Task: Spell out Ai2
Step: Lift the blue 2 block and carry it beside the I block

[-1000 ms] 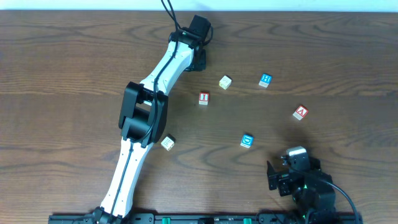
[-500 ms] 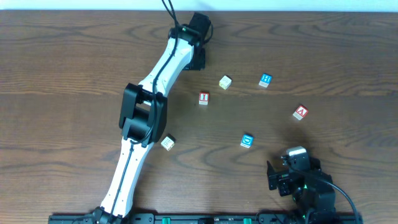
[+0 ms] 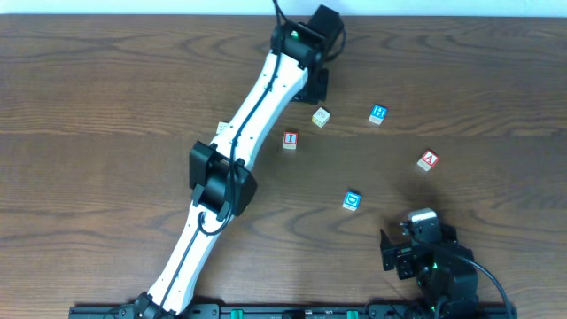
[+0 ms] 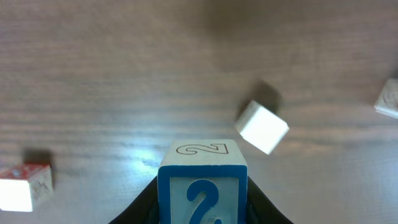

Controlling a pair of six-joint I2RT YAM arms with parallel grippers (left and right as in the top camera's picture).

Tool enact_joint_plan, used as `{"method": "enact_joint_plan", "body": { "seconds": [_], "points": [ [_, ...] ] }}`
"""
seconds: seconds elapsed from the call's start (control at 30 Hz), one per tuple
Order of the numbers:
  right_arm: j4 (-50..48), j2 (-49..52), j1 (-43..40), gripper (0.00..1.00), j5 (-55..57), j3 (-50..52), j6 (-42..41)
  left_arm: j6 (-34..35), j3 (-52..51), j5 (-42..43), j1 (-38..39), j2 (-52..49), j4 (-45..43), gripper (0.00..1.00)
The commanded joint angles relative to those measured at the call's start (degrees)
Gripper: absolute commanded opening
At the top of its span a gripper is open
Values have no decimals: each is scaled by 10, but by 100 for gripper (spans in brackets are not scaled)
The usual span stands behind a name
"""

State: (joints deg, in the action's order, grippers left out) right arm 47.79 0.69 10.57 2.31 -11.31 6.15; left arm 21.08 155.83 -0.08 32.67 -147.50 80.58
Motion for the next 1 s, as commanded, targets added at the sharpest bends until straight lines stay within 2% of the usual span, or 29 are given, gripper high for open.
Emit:
{"method": "enact_joint_plan", "body": {
  "seconds": [0.0,0.2,0.33,0.5,0.77,0.97],
  "points": [
    [2,-4,-4,99,-2,6,6,17,0,3,6,41,22,6],
    [2,-4,-4,99,-2,6,6,16,-57,11,28,80,30,6],
    [2,-4,-4,99,-2,6,6,12,-62,-73,40,146,27,6],
    [2,-4,-4,99,-2,6,6,5,-62,-108,44,174,18,6],
    [2,-4,-4,99,-2,6,6,13,-63,-42,59,182,18,6],
    [2,-4,-4,99,-2,6,6,42,-66,-19,79,215,83,6]
  ]
}}
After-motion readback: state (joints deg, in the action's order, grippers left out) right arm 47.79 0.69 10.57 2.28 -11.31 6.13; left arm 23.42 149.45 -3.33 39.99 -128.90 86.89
